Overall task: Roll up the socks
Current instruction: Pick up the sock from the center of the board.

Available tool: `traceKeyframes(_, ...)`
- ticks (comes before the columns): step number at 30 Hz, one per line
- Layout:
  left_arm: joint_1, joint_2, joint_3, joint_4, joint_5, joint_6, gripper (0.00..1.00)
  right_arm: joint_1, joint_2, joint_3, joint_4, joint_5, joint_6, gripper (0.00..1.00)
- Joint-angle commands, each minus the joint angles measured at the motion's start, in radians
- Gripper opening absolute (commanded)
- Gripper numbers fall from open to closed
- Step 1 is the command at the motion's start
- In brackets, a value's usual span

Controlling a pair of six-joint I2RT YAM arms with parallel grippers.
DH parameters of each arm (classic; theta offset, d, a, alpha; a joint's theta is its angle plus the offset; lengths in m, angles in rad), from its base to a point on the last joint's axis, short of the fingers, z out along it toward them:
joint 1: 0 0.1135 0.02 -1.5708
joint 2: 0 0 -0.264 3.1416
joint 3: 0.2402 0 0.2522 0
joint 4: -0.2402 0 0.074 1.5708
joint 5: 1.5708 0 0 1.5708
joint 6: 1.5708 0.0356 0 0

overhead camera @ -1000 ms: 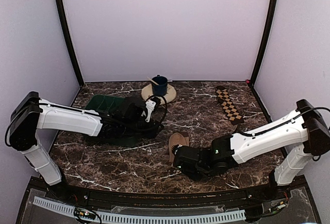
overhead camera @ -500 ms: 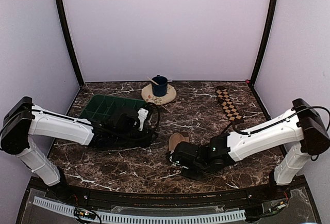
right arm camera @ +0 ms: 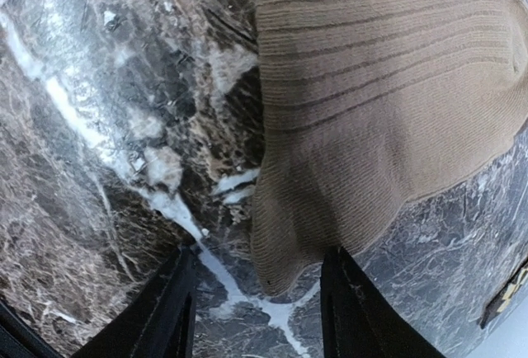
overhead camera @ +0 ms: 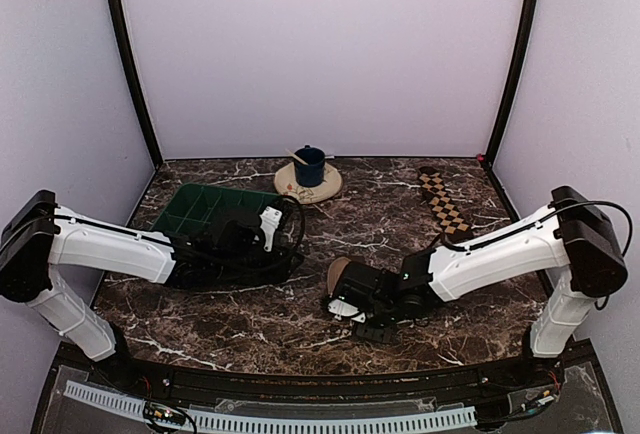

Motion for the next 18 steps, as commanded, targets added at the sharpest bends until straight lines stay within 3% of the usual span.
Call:
traceKeyframes(1, -0.005, -0.020, -0.007, 0.018, -0.004, 0.000, 0.50, -0.019, 0.025, 0.018, 0.005, -0.060, -0.028, 0.44)
traceKeyframes(12, -0.005, 0.007, 0.014, 0.004, -0.005, 0.009, 0.50, -0.070, 0.066, 0.004, -0.004, -0.129, -0.027, 0.29)
traceKeyframes(18, -0.005, 0.020, 0.014, 0.005, -0.005, 0.017, 0.50, -0.102, 0.070, -0.017, -0.001, -0.185, -0.019, 0.11)
